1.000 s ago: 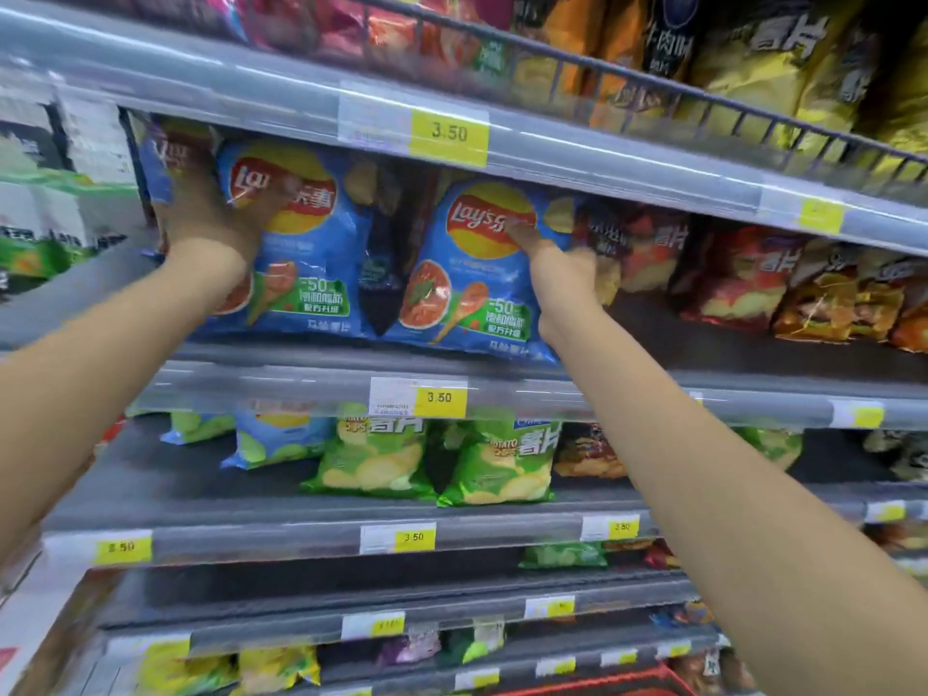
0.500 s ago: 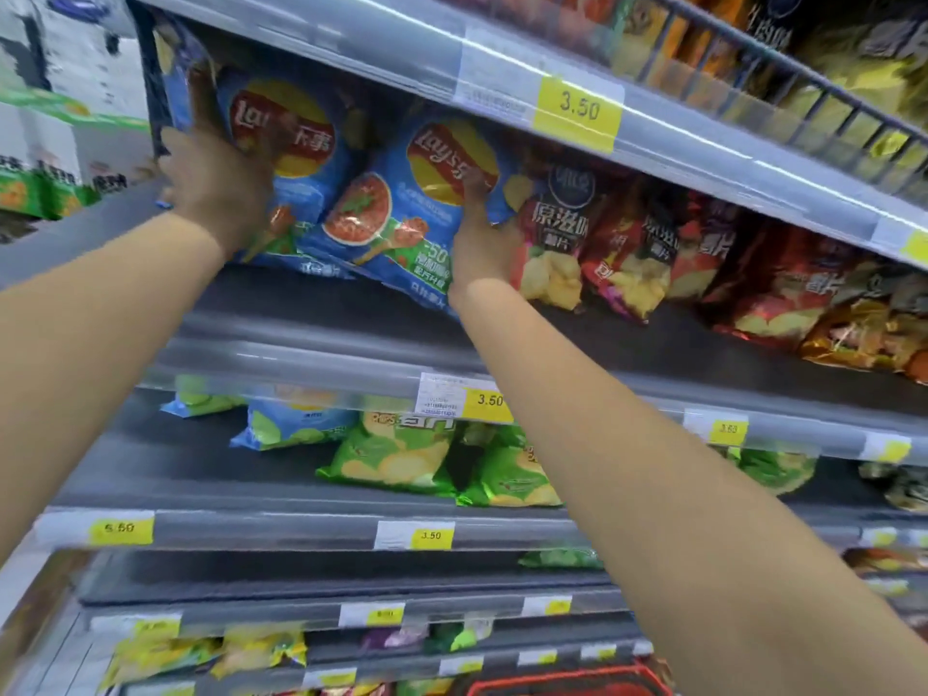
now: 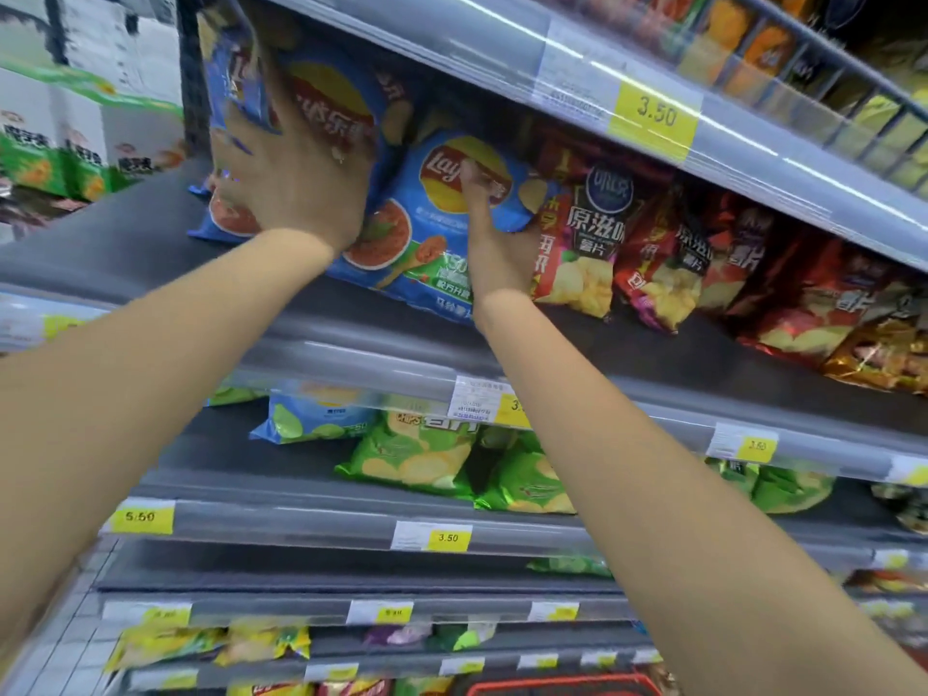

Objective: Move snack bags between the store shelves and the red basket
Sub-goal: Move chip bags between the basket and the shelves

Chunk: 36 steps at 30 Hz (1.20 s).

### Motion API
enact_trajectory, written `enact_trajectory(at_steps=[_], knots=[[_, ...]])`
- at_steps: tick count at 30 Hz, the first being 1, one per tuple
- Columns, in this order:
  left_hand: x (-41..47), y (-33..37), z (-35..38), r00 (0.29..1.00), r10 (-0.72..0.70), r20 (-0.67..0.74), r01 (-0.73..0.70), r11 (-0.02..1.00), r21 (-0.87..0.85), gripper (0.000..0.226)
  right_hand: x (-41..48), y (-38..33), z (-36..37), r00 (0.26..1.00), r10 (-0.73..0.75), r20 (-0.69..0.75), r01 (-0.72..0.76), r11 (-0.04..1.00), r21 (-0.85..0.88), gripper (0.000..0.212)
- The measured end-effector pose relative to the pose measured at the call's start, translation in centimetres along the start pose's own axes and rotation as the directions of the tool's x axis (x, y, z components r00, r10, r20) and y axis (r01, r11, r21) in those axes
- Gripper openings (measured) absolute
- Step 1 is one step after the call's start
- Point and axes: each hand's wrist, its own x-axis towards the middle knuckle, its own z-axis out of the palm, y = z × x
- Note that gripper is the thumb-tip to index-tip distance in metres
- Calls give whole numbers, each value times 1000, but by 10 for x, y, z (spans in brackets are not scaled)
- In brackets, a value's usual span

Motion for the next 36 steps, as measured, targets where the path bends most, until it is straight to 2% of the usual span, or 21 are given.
enact_trajectory(at_steps=[1, 3, 5, 7, 10, 13, 18, 20, 22, 24, 27, 28, 29, 31, 33, 34, 36], knots=[[-5, 4, -3, 997, 23, 71, -22, 1000, -17, 94, 0, -1, 1, 999, -38, 27, 38, 999, -7, 83], [-6, -1, 2, 993, 87, 78, -86, 996, -15, 94, 3, -1, 2, 992, -129, 5, 128, 989, 68, 70], [0, -11, 3, 988, 145, 55, -145, 989, -13, 89, 15, -2, 6, 977, -212, -20, 212, 953, 217, 54], [6, -19, 2, 980, 186, 70, -186, 983, -5, 85, 27, -2, 9, 960, -276, -44, 278, 927, 251, 49], [7, -23, 1, 965, 242, 102, -244, 970, 5, 84, 30, 6, 12, 944, -324, -59, 328, 942, 72, 61], [8, -24, 2, 962, 254, 98, -258, 966, 26, 84, 34, 19, 15, 949, -309, -58, 300, 946, -125, 74], [1, -19, 0, 984, 156, 91, -159, 987, 32, 85, 38, 15, 14, 1000, -23, -1, 22, 979, -201, 86], [-9, -9, -3, 988, 144, 59, -147, 987, 57, 90, 36, 14, 3, 999, 33, 39, -24, 974, -225, 92], [-26, 4, -10, 982, 181, 53, -186, 978, 94, 89, 34, 12, -11, 998, -6, 55, 18, 971, -238, 87], [-51, 17, -21, 957, 279, 78, -288, 947, 140, 80, 25, 7, -31, 995, -67, 75, 86, 950, -300, 72], [-100, 25, -34, 855, 515, 63, -518, 840, 162, 66, 6, 4, -72, 959, -248, 136, 280, 895, -346, 40], [-118, 27, -35, 814, 577, 64, -578, 795, 182, 63, -1, 5, -89, 926, -338, 167, 377, 831, -410, 36], [-135, 28, -34, 775, 627, 83, -629, 751, 200, 60, -8, 7, -107, 881, -422, 214, 468, 709, -527, 41], [-170, 34, -32, 706, 691, 156, -707, 677, 204, 58, -21, 12, -147, 768, -540, 344, 584, 370, -723, 50], [-203, 37, -27, 641, 739, 206, -767, 617, 175, 58, -31, 18, -191, 633, -613, 473, 646, 81, -759, 50], [-221, 39, -25, 613, 759, 218, -790, 590, 167, 58, -36, 21, -213, 591, -621, 515, 658, 0, -753, 50], [-256, 41, -16, 564, 790, 240, -825, 540, 164, 57, -41, 33, -255, 559, -607, 565, 661, -86, -746, 48]])
